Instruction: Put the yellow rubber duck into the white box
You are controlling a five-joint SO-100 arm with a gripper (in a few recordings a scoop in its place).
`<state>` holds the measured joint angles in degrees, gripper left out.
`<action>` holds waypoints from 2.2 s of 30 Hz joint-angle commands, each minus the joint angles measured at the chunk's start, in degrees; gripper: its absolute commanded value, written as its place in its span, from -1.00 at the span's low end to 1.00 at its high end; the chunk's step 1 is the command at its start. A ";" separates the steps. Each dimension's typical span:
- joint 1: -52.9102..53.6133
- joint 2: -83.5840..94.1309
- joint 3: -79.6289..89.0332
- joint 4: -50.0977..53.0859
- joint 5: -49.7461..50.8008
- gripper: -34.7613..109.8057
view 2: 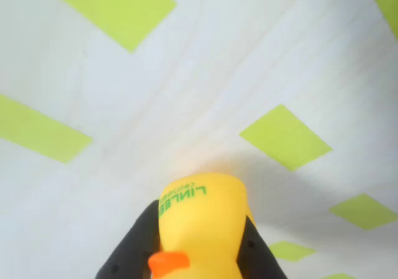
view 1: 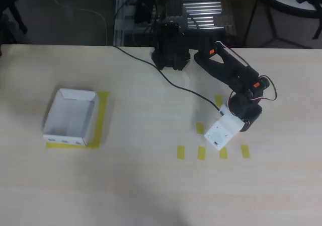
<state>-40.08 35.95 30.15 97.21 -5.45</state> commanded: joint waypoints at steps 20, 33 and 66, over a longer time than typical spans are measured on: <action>58.71 65.13 13.01 1.41 -2.55 -0.52; 79.37 66.09 30.94 -0.35 -7.29 -0.52; 95.71 21.53 1.14 -12.22 -10.11 -0.52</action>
<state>54.49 58.71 39.55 86.84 -14.06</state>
